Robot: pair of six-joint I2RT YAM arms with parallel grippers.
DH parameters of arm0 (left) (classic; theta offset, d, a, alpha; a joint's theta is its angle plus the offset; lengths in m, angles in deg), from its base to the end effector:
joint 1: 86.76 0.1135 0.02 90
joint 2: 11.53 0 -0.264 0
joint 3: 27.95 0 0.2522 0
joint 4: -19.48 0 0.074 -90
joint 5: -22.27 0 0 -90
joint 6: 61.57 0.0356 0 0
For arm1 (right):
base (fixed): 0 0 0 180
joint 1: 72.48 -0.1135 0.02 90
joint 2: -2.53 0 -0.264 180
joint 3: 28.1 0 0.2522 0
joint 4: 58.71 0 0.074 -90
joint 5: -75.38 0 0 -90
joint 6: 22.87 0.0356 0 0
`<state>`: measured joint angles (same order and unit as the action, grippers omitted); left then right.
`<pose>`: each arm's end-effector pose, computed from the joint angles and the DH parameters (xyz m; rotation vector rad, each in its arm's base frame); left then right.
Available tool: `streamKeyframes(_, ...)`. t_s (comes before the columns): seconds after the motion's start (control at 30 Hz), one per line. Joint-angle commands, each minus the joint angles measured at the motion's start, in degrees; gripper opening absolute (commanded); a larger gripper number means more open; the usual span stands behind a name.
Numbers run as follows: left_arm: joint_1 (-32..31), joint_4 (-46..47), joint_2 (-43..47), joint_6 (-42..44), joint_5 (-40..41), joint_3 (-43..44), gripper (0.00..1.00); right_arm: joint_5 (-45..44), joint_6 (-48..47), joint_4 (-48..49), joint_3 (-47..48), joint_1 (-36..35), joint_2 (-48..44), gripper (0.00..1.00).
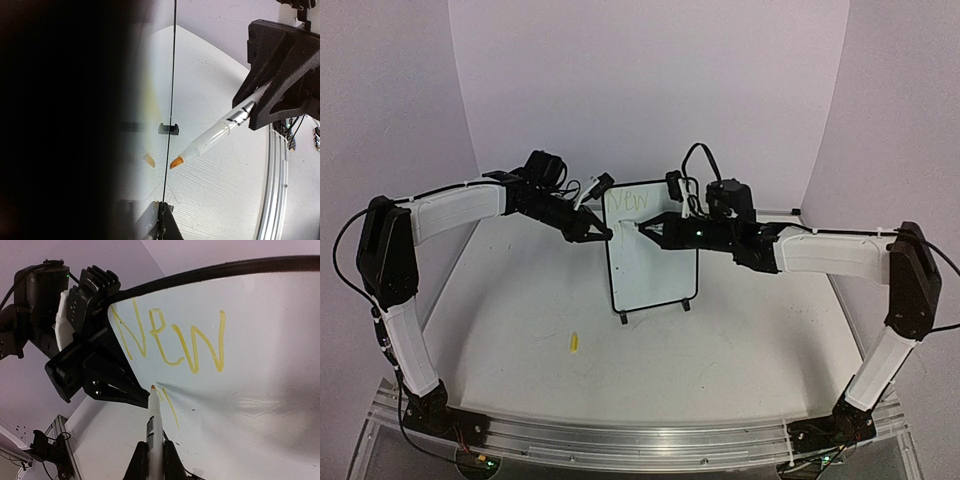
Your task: Write a sentence on the whiteboard
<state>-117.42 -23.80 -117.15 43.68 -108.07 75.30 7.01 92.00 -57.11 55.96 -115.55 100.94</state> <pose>0.3442 -0.2308 0.2850 1.2130 1.9818 -0.9621 0.2886 0.2878 0.2885 -0.5923 1.8472 1.1599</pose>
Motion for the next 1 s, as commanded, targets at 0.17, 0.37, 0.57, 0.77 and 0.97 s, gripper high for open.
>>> streamKeyframes(0.17, -0.28, -5.19, 1.03, 2.22, 2.77, 0.30, 0.00, -4.09, 0.48, 1.34, 1.60, -0.37, 1.07, 0.00)
streamKeyframes(0.37, -0.28, -5.21, 1.12, 2.23, 2.80, 0.28, 0.00, -7.91, 1.04, 1.25, 0.18, -0.35, -0.26, 0.00)
streamKeyframes(0.57, -0.30, -5.20, 1.21, 2.17, 2.84, 0.22, 0.00, -10.06, 1.32, 0.85, -1.53, -0.35, -2.11, 0.00)
streamKeyframes(0.77, -0.28, -5.20, 1.24, 2.23, 2.81, 0.19, 0.00, -10.88, 1.47, 0.55, -2.92, -0.35, -2.98, 0.00)
streamKeyframes(0.97, -0.28, -5.21, 1.13, 2.24, 2.79, 0.28, 0.00, -6.95, 0.90, -0.74, -1.44, -0.35, -0.89, 0.00)
